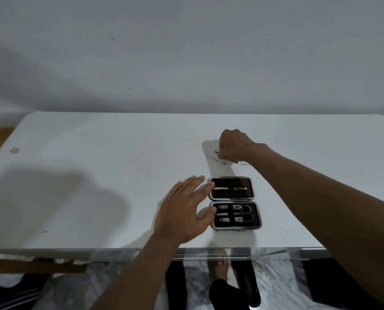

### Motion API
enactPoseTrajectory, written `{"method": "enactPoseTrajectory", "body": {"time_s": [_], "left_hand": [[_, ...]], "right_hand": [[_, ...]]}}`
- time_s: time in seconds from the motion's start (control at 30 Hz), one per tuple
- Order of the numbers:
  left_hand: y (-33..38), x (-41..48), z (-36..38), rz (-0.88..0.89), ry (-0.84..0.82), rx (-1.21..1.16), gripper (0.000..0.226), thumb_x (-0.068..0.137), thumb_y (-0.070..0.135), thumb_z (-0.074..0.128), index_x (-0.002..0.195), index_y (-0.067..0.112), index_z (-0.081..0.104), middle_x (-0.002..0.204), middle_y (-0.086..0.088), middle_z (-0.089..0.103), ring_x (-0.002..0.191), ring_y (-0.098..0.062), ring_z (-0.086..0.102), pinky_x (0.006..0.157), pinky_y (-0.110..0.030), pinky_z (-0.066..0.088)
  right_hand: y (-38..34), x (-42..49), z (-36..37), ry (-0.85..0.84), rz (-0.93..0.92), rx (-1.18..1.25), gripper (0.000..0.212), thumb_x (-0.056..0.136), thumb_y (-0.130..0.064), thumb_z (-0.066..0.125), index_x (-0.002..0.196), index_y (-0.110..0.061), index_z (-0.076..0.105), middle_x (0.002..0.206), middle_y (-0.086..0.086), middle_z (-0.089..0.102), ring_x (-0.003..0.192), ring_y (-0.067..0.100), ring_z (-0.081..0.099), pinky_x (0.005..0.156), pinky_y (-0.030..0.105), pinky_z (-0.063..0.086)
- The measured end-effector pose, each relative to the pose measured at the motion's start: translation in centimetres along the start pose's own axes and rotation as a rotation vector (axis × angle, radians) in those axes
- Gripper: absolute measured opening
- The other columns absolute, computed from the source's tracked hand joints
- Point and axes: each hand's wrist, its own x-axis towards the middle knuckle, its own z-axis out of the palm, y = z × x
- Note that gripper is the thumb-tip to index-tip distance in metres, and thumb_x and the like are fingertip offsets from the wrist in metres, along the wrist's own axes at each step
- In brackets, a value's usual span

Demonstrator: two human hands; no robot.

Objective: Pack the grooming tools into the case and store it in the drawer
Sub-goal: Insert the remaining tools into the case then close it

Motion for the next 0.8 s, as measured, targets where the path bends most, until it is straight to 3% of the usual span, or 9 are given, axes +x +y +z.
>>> {"method": "enactPoseTrajectory", "body": {"time_s": [0.2,0.37,0.47,0.53,0.63,0.73,0.8], "left_hand": [[0.0,0.0,0.0,0.001,0.007,-0.006,0.058,0.087,0.055,0.042,0.142,0.037,0.039,0.151,0.011,0.036,0.141,-0.007,0.025,0.117,-0.029,0.015],[0.0,0.0,0.0,0.006,0.017,-0.004,0.057,0.088,0.054,0.045,0.141,0.035,0.041,0.150,0.010,0.039,0.140,-0.008,0.028,0.116,-0.030,0.019],[0.0,0.0,0.2,0.003,0.019,-0.014,0.057,0.088,0.056,0.045,0.141,0.035,0.042,0.149,0.009,0.040,0.140,-0.009,0.030,0.116,-0.031,0.021],[-0.1,0.0,0.2,-0.003,0.019,-0.023,0.058,0.088,0.057,0.044,0.141,0.035,0.041,0.149,0.009,0.040,0.140,-0.010,0.030,0.116,-0.032,0.021],[-0.1,0.1,0.2,-0.001,0.016,-0.029,0.059,0.089,0.058,0.042,0.142,0.035,0.040,0.150,0.009,0.039,0.140,-0.011,0.030,0.117,-0.033,0.022],[-0.1,0.1,0.2,0.000,0.021,-0.032,0.058,0.089,0.059,0.042,0.142,0.035,0.041,0.150,0.008,0.040,0.140,-0.011,0.031,0.116,-0.035,0.024],[-0.1,0.1,0.2,0.001,0.025,-0.032,0.058,0.089,0.058,0.043,0.142,0.035,0.041,0.149,0.008,0.040,0.139,-0.011,0.031,0.116,-0.034,0.024]], "right_hand": [[-0.3,0.4,0.2,0.085,-0.029,-0.036,0.013,0.079,-0.010,0.059,0.086,-0.001,0.065,0.089,0.018,0.070,0.082,0.036,0.065,0.075,0.041,0.058],[-1.3,0.4,0.7,0.102,-0.001,-0.046,0.001,0.077,-0.002,0.059,0.078,-0.002,0.059,0.086,0.018,0.067,0.079,0.036,0.064,0.067,0.034,0.053],[-1.7,0.7,0.3,0.088,0.031,-0.039,0.028,0.077,0.002,0.057,0.062,-0.009,0.036,0.068,0.010,0.049,0.069,0.033,0.052,0.054,0.028,0.038],[-1.9,0.7,-0.1,0.049,0.057,-0.010,0.034,0.075,-0.002,0.063,0.060,-0.010,0.034,0.061,0.006,0.041,0.062,0.028,0.047,0.047,0.024,0.032],[-2.0,0.8,-0.5,-0.022,0.087,0.024,0.034,0.072,-0.008,0.069,0.058,-0.010,0.038,0.058,0.005,0.043,0.056,0.025,0.046,0.054,0.027,0.038],[-2.1,0.8,-0.7,-0.071,0.095,0.038,0.028,0.071,-0.008,0.068,0.057,-0.008,0.044,0.057,0.007,0.052,0.058,0.029,0.057,0.064,0.033,0.049],[-2.3,0.8,-0.7,-0.061,0.094,0.017,0.031,0.071,-0.009,0.069,0.057,-0.009,0.042,0.058,0.006,0.049,0.058,0.028,0.054,0.062,0.031,0.046]]}}
